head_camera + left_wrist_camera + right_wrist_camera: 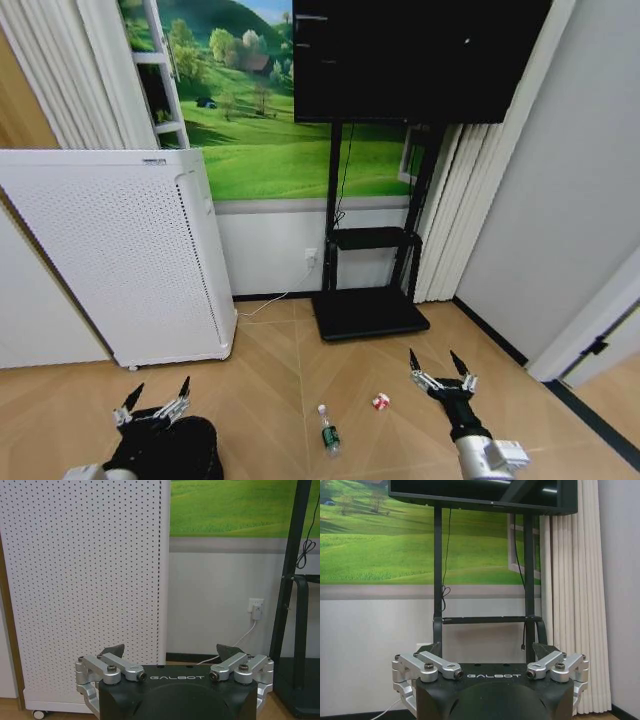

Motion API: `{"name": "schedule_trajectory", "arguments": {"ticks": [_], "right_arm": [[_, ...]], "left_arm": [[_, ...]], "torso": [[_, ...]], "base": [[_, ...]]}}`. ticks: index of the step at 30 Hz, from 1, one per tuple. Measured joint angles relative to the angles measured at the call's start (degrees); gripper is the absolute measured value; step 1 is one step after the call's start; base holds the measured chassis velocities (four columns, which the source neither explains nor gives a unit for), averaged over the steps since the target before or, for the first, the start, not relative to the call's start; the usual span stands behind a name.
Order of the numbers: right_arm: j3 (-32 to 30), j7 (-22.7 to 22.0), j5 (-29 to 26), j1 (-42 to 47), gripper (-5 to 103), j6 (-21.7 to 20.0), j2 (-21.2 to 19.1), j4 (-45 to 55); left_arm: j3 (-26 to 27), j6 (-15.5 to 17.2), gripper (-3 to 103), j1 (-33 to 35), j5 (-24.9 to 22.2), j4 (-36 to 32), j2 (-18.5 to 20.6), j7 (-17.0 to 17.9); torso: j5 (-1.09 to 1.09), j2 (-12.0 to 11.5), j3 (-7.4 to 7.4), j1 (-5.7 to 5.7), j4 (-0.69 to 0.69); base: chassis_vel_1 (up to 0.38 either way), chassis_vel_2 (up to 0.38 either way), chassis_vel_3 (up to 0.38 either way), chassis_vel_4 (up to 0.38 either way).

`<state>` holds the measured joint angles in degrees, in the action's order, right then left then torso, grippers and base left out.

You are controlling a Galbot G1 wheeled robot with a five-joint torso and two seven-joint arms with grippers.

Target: Pick up the trash bin and place the garbage on the floor into it.

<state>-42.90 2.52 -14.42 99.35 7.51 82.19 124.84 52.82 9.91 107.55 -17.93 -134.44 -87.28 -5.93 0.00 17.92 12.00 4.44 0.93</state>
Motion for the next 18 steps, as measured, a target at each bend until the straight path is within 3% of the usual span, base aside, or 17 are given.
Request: {"name": "schedule_trajectory", "arguments": {"ticks": [18], "right_arm": [[0.1, -0.1, 2.8, -0.1, 100, -0.3, -0.2, 0.0]], "left_arm": [[-0.1, 0.2, 100, -0.1, 0.2, 0.0, 0.0, -0.1]], "torso": [[0.00, -4.4, -3.11, -1.25, 0.00]], "base": [[0.000, 0.000, 0.000, 0.000]]}}
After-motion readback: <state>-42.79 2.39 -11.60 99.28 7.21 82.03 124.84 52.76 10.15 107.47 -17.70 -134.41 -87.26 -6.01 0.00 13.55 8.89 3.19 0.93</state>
